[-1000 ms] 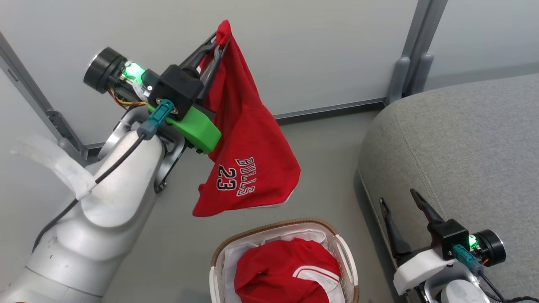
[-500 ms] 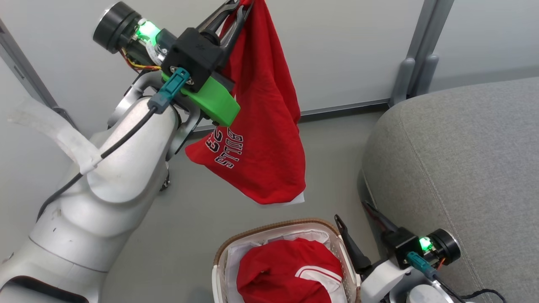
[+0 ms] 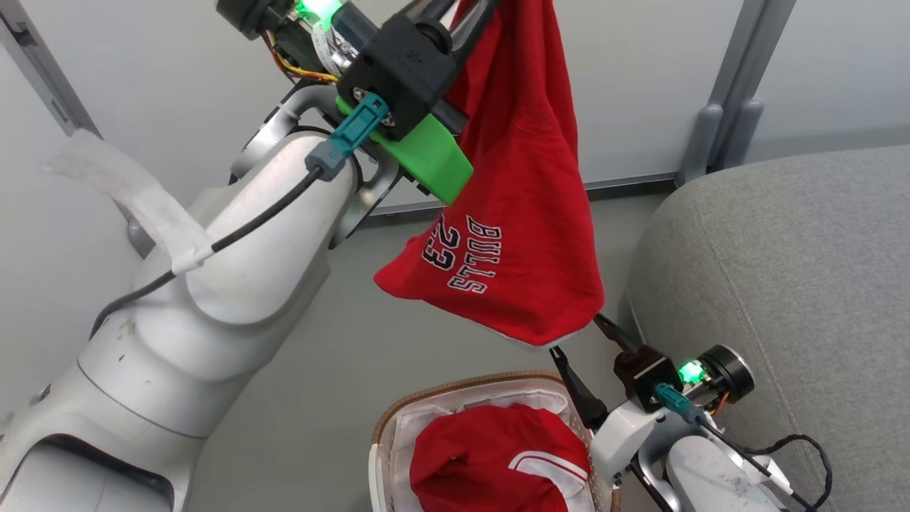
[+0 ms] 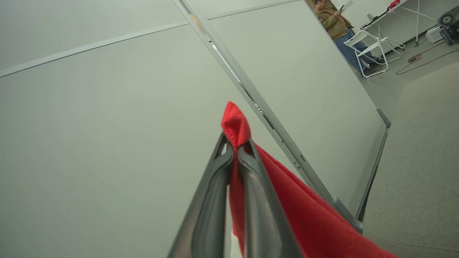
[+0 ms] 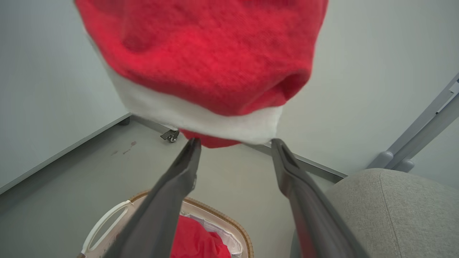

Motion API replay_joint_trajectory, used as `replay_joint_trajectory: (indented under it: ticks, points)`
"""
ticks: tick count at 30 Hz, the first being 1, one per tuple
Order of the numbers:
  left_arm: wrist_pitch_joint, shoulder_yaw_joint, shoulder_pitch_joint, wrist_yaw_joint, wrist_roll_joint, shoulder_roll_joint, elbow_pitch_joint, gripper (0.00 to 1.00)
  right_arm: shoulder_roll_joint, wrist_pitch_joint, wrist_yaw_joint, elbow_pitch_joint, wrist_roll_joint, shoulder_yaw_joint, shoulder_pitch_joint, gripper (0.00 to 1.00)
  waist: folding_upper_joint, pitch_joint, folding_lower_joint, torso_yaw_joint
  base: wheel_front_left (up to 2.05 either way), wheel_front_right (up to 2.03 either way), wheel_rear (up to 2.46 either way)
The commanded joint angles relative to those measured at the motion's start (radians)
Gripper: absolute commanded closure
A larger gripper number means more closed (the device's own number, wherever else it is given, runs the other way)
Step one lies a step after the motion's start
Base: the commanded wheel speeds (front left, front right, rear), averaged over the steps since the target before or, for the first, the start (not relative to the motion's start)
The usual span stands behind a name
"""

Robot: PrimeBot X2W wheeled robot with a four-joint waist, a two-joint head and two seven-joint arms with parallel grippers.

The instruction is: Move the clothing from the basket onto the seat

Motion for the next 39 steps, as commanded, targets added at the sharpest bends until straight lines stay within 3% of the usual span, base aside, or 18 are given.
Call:
replay_joint_trajectory:
  ticks: [1,9,17,18,19,20,21,22,39]
  points:
    - [-0.007,-0.006,-0.017,0.000,-0.013,-0.007,-0.003,1.00,-0.004,-0.003,-0.001,0.013,-0.011,-0.004,-0.019,0.00,0.0000,-0.001,0.0001,0.008,0.00,0.00,0.00]
    - [-0.009,-0.033,-0.003,0.000,-0.030,-0.007,-0.017,1.00,-0.004,-0.003,-0.001,-0.080,-0.043,-0.067,-0.044,0.00,0.0000,-0.005,0.0001,0.022,0.00,0.00,0.00]
    - [-0.011,-0.041,0.031,0.005,-0.049,0.000,-0.010,1.00,-0.005,-0.003,-0.001,-0.163,-0.050,-0.016,-0.054,0.00,0.0000,-0.012,0.0001,0.020,0.00,0.00,0.00]
    - [-0.012,-0.042,0.035,0.006,-0.050,0.001,-0.007,1.00,-0.005,-0.003,-0.001,-0.165,-0.045,-0.010,-0.054,0.22,0.0000,-0.013,0.0001,0.019,0.00,0.00,0.00]
    - [-0.014,-0.041,0.040,0.007,-0.054,0.001,-0.002,1.00,-0.005,-0.003,-0.001,-0.165,-0.041,-0.004,-0.055,0.62,0.0000,-0.014,0.0001,0.018,0.00,0.00,0.00]
    - [-0.015,-0.040,0.045,0.008,-0.058,0.002,0.001,1.00,-0.004,-0.003,-0.001,-0.165,-0.037,0.000,-0.056,0.72,0.0000,-0.015,0.0001,0.017,0.00,0.00,0.00]
    - [-0.016,-0.040,0.050,0.009,-0.062,0.003,0.006,1.00,-0.004,-0.003,-0.001,-0.165,-0.033,0.006,-0.057,0.92,0.0000,-0.015,0.0001,0.016,0.00,0.00,0.00]
    - [-0.016,-0.040,0.055,0.011,-0.066,0.004,0.010,1.00,-0.005,-0.003,-0.001,-0.168,-0.031,0.010,-0.057,1.00,0.0000,-0.015,0.0001,0.015,0.00,0.00,0.00]
    - [-0.043,-0.028,0.158,0.035,-0.129,0.019,0.084,1.00,-0.004,-0.003,-0.001,-0.185,-0.020,-0.014,-0.050,1.00,0.0000,0.000,0.0001,-0.009,0.00,0.00,0.00]
